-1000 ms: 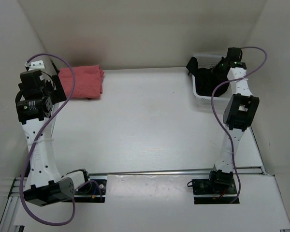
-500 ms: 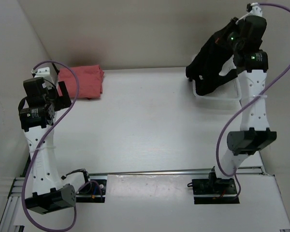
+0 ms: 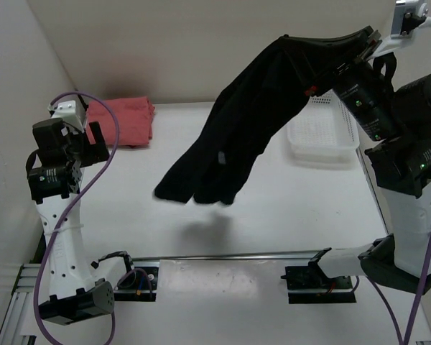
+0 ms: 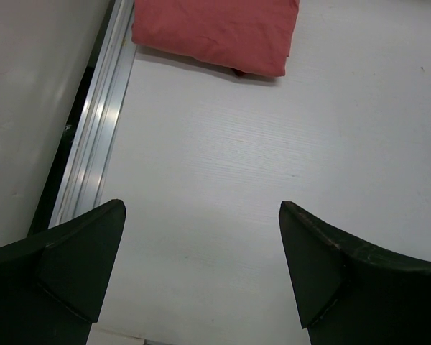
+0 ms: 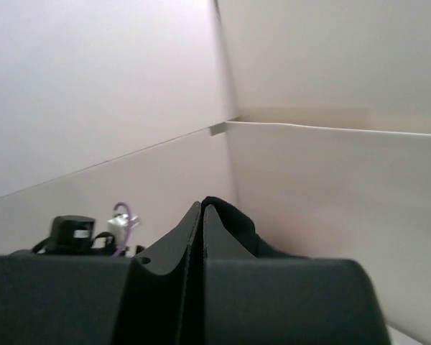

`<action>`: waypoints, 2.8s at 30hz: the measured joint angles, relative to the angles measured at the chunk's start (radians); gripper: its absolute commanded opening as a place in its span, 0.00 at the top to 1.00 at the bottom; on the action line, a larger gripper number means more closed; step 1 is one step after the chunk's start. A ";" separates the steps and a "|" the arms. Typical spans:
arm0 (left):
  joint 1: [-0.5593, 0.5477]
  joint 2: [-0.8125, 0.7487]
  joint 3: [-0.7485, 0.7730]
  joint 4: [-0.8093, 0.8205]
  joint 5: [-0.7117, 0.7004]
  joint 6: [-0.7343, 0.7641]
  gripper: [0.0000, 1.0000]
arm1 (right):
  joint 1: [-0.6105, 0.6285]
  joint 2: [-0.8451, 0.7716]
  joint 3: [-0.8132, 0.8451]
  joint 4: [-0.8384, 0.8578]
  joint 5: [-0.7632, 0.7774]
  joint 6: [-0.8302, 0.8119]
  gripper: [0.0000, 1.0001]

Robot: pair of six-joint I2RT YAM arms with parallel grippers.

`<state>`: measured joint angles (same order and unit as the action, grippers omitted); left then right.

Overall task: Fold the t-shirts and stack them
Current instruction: Move the tshirt to the center of the board, then flatten out the tshirt

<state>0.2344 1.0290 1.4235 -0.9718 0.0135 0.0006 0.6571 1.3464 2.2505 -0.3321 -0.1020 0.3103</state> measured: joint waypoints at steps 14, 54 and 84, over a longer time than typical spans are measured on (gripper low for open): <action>-0.001 0.031 -0.002 -0.002 0.033 0.000 0.00 | 0.010 0.220 -0.494 0.003 0.134 0.325 0.34; -1.505 0.458 -0.397 0.029 -0.022 0.000 0.00 | -0.038 0.020 -1.665 0.087 -0.196 0.480 0.47; -0.793 0.182 -0.475 0.050 -0.068 -0.005 0.79 | -0.375 0.277 -1.054 -0.273 -0.009 0.294 1.00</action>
<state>-0.5591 1.2106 0.9489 -0.9215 -0.0544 -0.0040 0.2825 1.6230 1.1965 -0.6048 -0.1112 0.6041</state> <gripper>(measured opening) 0.184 0.025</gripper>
